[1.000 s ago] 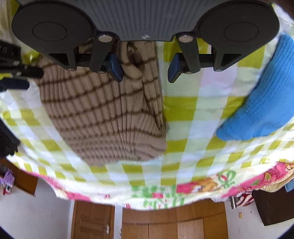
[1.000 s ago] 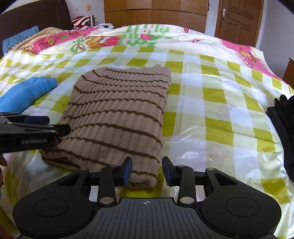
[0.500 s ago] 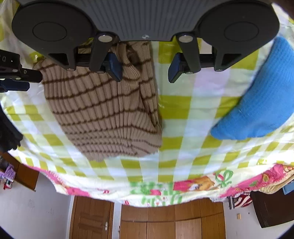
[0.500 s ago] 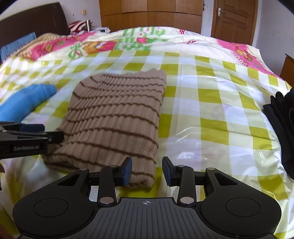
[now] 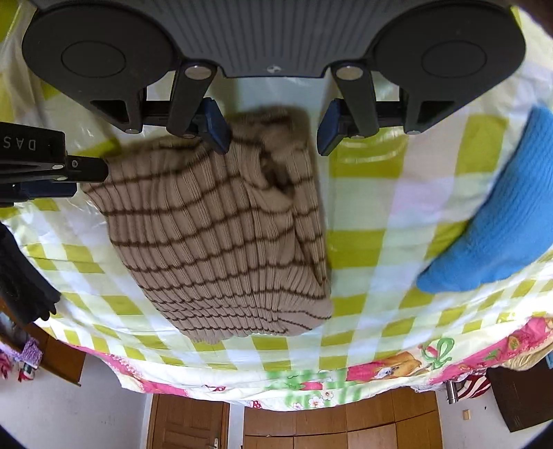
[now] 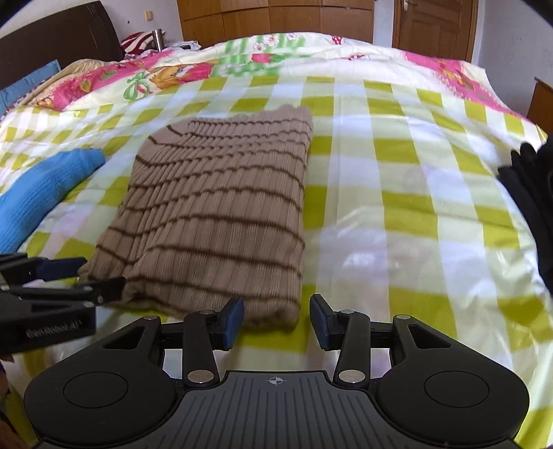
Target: Fold small clothes
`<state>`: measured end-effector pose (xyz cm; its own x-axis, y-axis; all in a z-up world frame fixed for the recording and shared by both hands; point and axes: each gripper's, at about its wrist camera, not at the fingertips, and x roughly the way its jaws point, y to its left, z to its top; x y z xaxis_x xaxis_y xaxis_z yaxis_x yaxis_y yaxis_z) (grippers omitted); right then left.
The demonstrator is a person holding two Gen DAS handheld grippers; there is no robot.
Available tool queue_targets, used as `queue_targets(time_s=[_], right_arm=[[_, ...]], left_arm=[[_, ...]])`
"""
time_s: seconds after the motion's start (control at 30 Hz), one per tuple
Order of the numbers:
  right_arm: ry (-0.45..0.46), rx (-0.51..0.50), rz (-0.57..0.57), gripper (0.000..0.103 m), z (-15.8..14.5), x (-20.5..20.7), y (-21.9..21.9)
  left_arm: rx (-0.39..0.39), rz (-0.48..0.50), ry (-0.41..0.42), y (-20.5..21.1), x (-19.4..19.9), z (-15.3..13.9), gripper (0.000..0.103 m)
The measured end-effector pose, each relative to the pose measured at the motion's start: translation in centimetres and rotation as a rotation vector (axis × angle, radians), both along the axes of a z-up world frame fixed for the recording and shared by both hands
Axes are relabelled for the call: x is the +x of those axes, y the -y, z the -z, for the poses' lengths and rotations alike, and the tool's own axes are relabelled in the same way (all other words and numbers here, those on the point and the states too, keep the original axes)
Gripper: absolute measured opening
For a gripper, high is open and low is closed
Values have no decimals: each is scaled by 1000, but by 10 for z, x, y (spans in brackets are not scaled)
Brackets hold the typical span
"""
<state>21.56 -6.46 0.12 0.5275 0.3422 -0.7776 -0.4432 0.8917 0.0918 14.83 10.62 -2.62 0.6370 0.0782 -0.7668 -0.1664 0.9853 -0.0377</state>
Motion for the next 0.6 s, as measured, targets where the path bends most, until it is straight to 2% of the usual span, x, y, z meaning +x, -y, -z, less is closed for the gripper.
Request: queue_targets(time_s=[0.27, 0.37, 0.47, 0.6], right_arm=[[24, 53, 6, 42, -13, -30, 10], [19, 61, 3, 45, -12, -39, 9], [13, 79, 7, 45, -11, -49, 11], [34, 80, 9, 45, -13, -62, 14]], left_arm=[[-46, -48, 51, -2, -30, -14, 70], [-32, -64, 47, 5, -39, -15, 72], [-12, -70, 51, 12, -48, -17, 80], [-2, -78, 56, 18, -56, -17, 82]])
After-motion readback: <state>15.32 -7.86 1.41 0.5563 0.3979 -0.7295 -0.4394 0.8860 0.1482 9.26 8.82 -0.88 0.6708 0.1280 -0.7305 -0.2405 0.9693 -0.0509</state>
